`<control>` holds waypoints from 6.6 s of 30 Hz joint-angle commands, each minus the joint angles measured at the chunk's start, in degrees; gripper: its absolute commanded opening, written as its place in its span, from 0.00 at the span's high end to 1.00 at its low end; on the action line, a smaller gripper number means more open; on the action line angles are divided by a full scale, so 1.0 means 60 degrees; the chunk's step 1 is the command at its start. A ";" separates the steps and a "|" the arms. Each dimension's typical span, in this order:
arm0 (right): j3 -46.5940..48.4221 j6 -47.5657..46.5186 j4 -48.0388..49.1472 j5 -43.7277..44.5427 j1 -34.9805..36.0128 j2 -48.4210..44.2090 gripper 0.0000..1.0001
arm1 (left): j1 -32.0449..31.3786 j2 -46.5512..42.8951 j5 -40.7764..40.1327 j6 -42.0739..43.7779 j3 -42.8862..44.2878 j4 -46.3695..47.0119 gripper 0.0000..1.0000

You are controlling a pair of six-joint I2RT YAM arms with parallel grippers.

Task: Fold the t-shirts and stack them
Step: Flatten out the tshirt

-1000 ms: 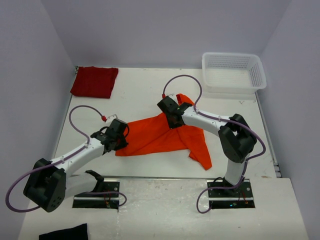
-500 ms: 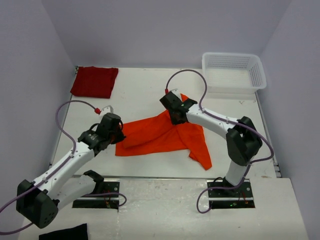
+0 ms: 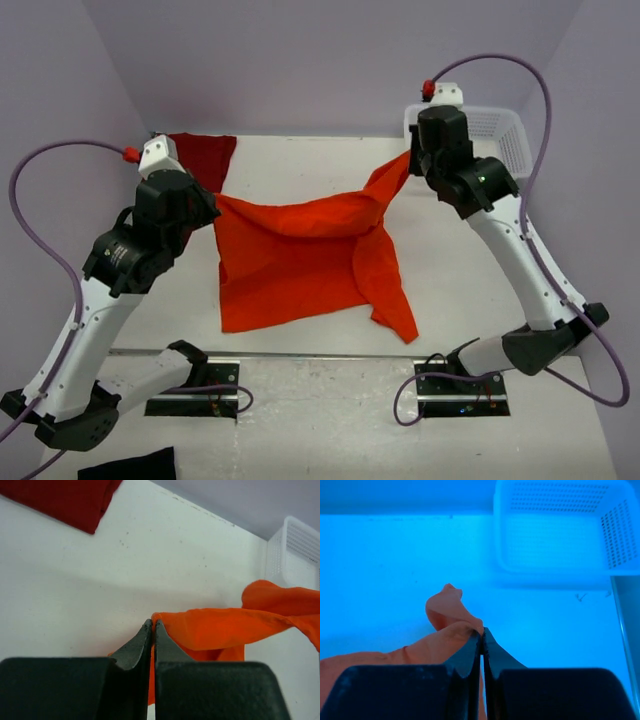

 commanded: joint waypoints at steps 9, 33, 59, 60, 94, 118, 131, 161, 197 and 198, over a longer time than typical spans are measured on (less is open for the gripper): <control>0.2399 -0.1161 -0.0554 0.0481 -0.0261 -0.1795 1.00 | 0.0046 0.0794 -0.2703 0.1374 0.3804 -0.1763 1.00; 0.6490 -0.1718 -0.1712 -0.4040 -0.0247 -0.4067 1.00 | 0.0046 0.0238 0.0604 0.3997 0.7762 -0.0184 1.00; 0.5816 -0.3299 -0.0174 -0.2229 -0.0452 0.0386 1.00 | 0.2858 0.5099 0.1278 0.4304 0.6118 0.2001 1.00; 0.5788 -0.3343 -0.0174 -0.2185 -0.0437 0.0386 1.00 | 0.2902 0.5144 0.1380 0.4348 0.6223 0.2000 1.00; 0.5758 -0.2669 -0.0952 -0.3181 0.0515 -0.2501 1.00 | 0.2946 0.2682 0.3594 0.3997 0.6635 0.0695 1.00; 0.7239 -0.3432 0.0236 -0.3313 -0.0862 0.2424 1.00 | 0.4748 0.7065 0.4164 0.4261 0.8246 0.1707 1.00; 0.4630 -0.3241 -0.0158 -0.2449 0.0453 -0.1868 1.00 | 0.4733 0.2294 0.5219 0.3748 0.4893 0.2001 1.00; 0.1612 -0.1849 0.1993 -0.3766 0.0062 0.1247 1.00 | 0.4748 0.3983 0.3611 0.2342 -0.0832 0.5115 1.00; 0.2462 -0.6621 0.4393 0.1622 0.5669 -0.3671 1.00 | 0.4821 -0.1374 0.6713 0.4377 0.2722 0.5809 1.00; 0.2448 -0.6886 0.4613 0.2117 0.6106 -0.3599 1.00 | 0.4821 -0.1229 0.6786 0.4407 0.2911 0.5823 1.00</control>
